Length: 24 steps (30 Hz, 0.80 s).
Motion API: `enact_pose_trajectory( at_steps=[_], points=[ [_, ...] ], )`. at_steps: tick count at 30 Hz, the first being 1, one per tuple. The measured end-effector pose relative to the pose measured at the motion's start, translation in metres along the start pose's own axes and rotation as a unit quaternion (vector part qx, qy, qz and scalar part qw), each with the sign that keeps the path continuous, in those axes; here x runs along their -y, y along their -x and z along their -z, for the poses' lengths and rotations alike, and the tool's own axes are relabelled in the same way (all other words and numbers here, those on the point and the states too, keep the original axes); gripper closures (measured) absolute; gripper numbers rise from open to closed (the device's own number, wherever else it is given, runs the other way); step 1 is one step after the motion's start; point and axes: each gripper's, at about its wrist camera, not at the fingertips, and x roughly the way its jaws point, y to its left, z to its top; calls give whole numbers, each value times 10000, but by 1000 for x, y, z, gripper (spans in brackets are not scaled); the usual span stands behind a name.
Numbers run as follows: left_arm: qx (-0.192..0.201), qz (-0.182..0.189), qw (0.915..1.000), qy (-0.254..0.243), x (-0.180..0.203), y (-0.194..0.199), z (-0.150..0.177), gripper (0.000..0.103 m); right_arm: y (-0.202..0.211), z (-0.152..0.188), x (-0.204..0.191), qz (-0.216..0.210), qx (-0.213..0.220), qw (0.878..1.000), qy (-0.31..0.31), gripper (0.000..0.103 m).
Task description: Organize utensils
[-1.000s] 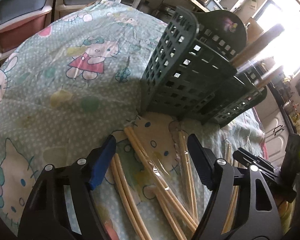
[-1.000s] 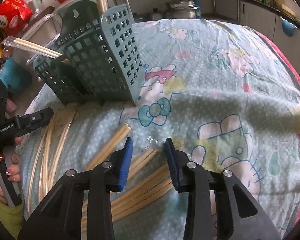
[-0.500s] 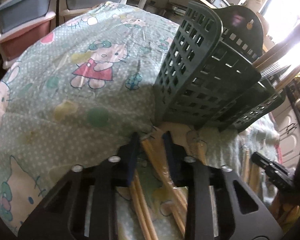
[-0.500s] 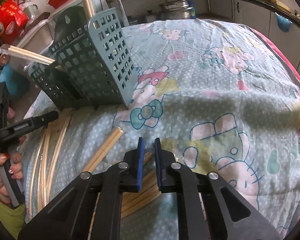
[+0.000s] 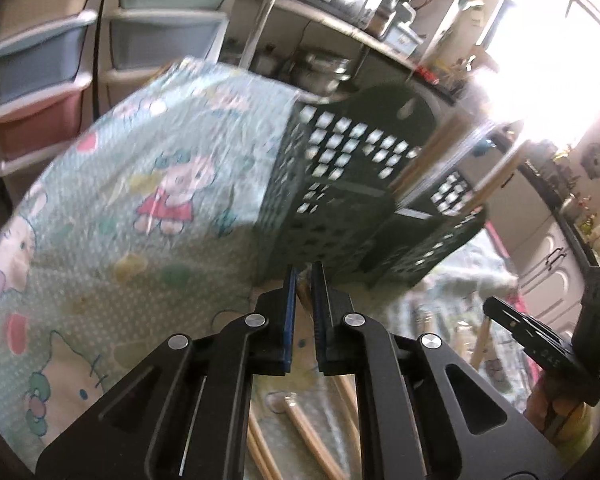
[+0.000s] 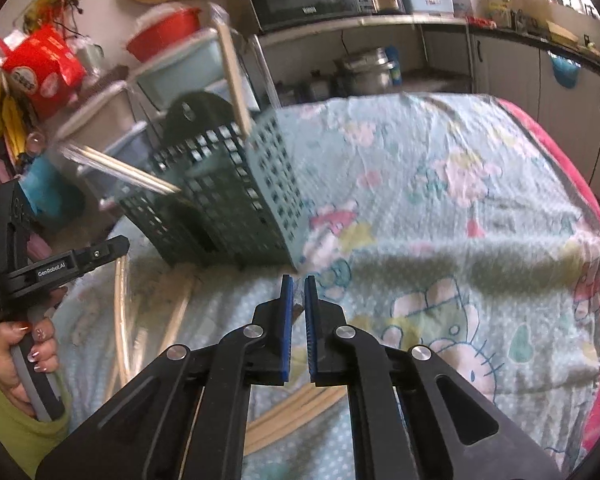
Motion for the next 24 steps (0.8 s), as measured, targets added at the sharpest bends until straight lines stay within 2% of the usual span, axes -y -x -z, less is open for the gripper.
enact_pose_trajectory(
  at_steps=[11,24],
  points=[
    [422,175,9984,-342,27,39,-6,99,41,-13,-28,-167,590,9975,352,98],
    [710,234,9952,-636,43,64,-19,99,59,-23,-43,-154,857,9946,561,98]
  ],
)
